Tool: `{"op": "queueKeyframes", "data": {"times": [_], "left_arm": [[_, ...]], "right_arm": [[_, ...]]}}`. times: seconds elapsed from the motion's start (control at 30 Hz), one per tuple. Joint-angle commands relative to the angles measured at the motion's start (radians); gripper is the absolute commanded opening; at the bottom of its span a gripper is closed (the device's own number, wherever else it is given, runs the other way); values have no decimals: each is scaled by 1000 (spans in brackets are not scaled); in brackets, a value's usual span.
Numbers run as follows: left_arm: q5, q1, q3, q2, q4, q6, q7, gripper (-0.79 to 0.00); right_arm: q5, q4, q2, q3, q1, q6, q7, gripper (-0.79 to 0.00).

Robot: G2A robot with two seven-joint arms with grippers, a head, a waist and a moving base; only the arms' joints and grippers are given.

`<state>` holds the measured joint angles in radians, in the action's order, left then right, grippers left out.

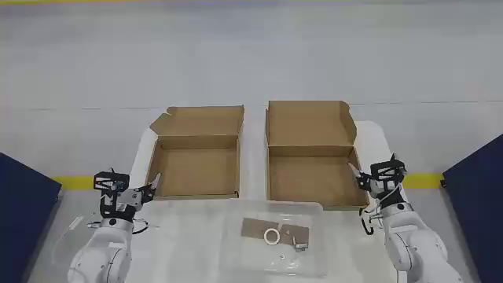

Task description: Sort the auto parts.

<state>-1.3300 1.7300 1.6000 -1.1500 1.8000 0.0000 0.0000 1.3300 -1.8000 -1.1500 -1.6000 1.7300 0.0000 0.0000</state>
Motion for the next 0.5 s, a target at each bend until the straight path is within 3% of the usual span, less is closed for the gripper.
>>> {"op": "queueKeyframes", "data": {"times": [0.0, 0.3, 0.47], "left_arm": [[0, 0, 0, 0, 0, 0, 0, 0], [0, 0, 0, 0, 0, 0, 0, 0], [0, 0, 0, 0, 0, 0, 0, 0]], "right_arm": [[0, 0, 0, 0, 0, 0, 0, 0], [0, -7, 0, -1, -3, -5, -7, 0], [62, -55, 7, -11, 4, -102, -25, 0]]}}
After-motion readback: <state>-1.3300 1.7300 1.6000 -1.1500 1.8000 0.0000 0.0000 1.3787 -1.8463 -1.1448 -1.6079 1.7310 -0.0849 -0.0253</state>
